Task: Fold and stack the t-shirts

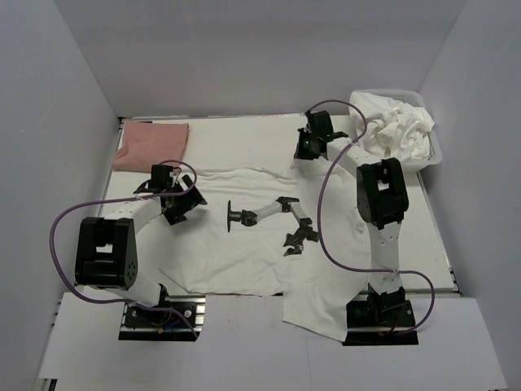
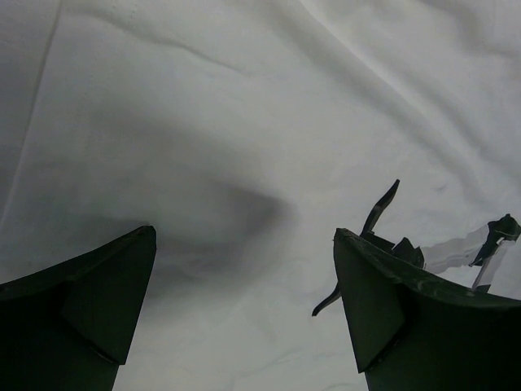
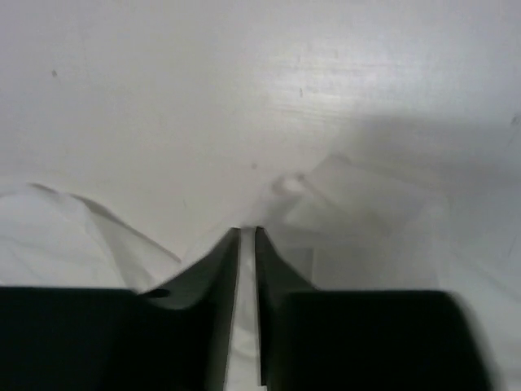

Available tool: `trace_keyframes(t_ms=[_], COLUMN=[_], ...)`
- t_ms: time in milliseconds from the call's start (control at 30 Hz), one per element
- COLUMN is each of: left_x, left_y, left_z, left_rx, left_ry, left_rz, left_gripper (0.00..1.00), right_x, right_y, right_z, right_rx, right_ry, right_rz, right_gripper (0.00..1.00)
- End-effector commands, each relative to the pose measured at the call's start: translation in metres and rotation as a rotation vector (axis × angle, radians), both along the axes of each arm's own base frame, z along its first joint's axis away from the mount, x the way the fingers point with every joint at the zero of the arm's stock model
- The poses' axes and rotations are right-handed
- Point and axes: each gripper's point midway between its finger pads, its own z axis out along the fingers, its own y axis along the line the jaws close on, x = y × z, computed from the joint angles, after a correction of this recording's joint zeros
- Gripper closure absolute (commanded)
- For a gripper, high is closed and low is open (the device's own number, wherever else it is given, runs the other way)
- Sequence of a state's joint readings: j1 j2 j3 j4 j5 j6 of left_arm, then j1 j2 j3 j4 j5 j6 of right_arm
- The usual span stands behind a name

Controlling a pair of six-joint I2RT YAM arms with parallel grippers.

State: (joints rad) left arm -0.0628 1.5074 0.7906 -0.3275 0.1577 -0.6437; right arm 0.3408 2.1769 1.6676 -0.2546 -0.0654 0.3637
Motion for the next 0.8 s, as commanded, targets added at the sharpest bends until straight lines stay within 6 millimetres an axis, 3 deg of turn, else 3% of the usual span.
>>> trace_keyframes(t_ms=[0,33,100,167,200,267,300,333,367,400,433,467,533,567,633,767], left_x=[0.010,0.007,0.006,0.004,0.004,0.005,0.006,0.006,0.008,0.008,0.011,0.012,0.014,0.014,0.013,0.009], left_y=[-0.001,-0.001,-0.001,0.001,0.001,0.003,0.005,0.005,0.005,0.005,0.004,0.004,0.001,0.001,-0.001,-0.008], left_z=[0.003,-0.003,-0.007,-0.008,-0.008,-0.007,-0.005,-0.005,-0.002,0.001,0.004,0.008,0.011,0.009,0.010,0.014], left_rx=[0.005,0.006,0.007,0.015,0.015,0.031,0.039,0.039,0.039,0.038,0.038,0.037,0.018,0.017,0.006,-0.012], left_ry=[-0.021,0.003,0.014,0.024,0.024,0.025,0.024,0.024,0.023,0.012,0.003,-0.009,-0.031,-0.036,-0.046,-0.056], left_rz=[0.000,0.000,0.000,0.004,0.005,0.002,0.007,0.007,0.007,0.007,0.007,0.007,-0.004,-0.004,-0.011,-0.032], left_gripper=[0.00,0.00,0.00,0.00,0.00,0.00,0.00,0.00,0.00,0.00,0.00,0.00,0.00,0.00,0.00,0.00], right_x=[0.028,0.048,0.062,0.085,0.084,0.097,0.090,0.084,0.069,0.063,0.059,0.028,0.017,-0.003,-0.032,-0.053], right_y=[0.000,-0.001,-0.008,-0.001,0.006,0.012,0.020,0.020,0.012,0.008,0.003,-0.011,-0.014,-0.021,-0.024,-0.020], right_z=[0.001,0.022,0.003,0.026,0.019,0.045,0.051,0.067,0.043,0.041,0.090,0.041,0.081,0.054,0.039,0.021], right_rx=[-0.012,-0.015,-0.056,-0.042,-0.038,-0.061,-0.038,-0.041,-0.070,-0.087,-0.069,-0.114,-0.070,-0.084,-0.062,-0.019], right_ry=[-0.039,-0.108,-0.114,-0.179,-0.165,-0.237,-0.230,-0.240,-0.183,-0.183,-0.271,-0.158,-0.247,-0.188,-0.154,-0.089], right_rz=[-0.053,-0.093,-0.144,-0.101,-0.061,0.014,0.068,0.077,0.086,0.089,0.079,0.070,0.045,0.050,0.062,0.090], right_gripper=[0.99,1.00,1.00,1.00,0.91,0.59,0.27,0.25,0.23,0.10,0.10,0.10,0.10,0.10,0.10,0.10])
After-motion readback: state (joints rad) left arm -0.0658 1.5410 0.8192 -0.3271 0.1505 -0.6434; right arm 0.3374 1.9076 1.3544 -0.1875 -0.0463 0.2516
